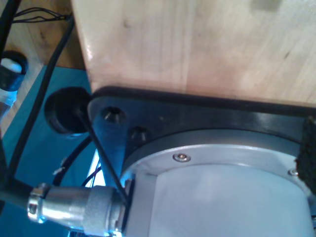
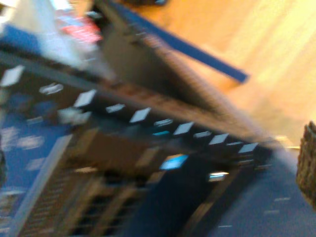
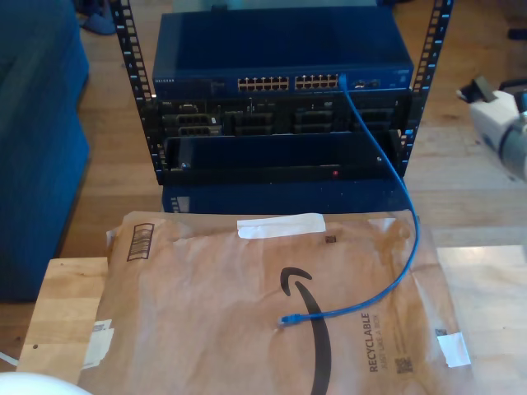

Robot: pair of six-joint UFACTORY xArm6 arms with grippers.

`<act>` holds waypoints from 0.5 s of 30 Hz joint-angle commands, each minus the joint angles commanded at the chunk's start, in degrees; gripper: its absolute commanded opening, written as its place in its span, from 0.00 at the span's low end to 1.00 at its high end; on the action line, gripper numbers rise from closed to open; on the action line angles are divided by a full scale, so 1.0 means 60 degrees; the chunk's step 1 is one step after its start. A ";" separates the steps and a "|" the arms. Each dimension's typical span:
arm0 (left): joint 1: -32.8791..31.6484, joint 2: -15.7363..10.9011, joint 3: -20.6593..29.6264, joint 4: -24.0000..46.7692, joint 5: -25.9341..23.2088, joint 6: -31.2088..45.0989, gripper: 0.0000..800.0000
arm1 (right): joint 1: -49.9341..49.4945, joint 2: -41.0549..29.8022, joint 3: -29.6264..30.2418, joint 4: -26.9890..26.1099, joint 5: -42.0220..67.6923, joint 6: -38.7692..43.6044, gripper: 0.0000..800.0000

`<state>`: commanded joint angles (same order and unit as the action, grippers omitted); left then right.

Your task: Grab the cable and plug it in

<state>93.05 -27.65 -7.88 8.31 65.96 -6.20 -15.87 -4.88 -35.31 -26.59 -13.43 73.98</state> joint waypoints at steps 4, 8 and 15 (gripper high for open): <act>0.0000 0.0000 0.0000 0.0000 0.0000 0.0015 1.00 | -0.1216 -0.0044 0.0015 -0.1714 0.1363 -0.0015 1.00; 0.0000 0.0000 0.0000 0.0000 0.0000 0.0015 1.00 | -0.1949 -0.0762 0.0220 -0.2945 0.3297 -0.0029 1.00; 0.0000 0.0000 0.0000 0.0000 0.0000 0.0000 1.00 | -0.2872 -0.3311 0.2081 -0.2564 0.6271 -0.2549 1.00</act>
<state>93.05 -27.65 -7.88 8.31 65.96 -6.20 -33.10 -24.75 -22.82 -41.98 24.20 58.68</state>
